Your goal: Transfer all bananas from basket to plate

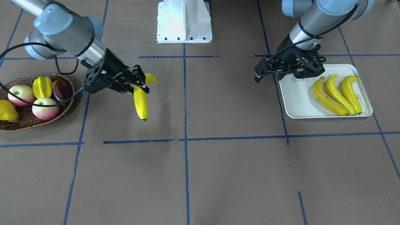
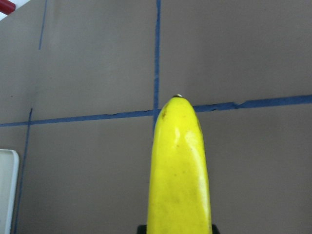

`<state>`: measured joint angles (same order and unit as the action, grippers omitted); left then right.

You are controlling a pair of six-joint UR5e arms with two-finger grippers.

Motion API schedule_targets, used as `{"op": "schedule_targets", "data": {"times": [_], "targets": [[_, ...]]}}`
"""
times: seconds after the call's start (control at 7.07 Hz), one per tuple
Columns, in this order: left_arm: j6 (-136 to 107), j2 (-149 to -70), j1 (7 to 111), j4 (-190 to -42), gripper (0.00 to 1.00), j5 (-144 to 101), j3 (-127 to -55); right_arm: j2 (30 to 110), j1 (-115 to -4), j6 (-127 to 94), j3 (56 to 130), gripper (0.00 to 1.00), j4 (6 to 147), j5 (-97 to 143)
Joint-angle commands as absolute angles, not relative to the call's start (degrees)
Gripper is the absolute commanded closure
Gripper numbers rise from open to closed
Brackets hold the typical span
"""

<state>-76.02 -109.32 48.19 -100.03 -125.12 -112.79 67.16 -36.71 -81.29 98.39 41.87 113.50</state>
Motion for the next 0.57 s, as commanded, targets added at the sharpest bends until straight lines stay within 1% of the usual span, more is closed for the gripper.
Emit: {"op": "schedule_targets", "data": {"times": [0.0,0.14,0.42], "targets": [[-79.8,-114.5,47.9,-100.1,0.0,-125.2,-110.4,61.5,-30.1,-86.3,95.2,0.76,37.7,106.0],[-80.4,-116.3,47.5,-101.3,0.0,-125.2,-108.9,60.0,-29.0,-86.3,94.8,0.75,37.7,106.0],[-86.2,-117.2,47.1,-114.7,0.0,-125.3,-102.4,56.6,-27.0,-86.4,93.7,0.77,37.6,106.1]]}}
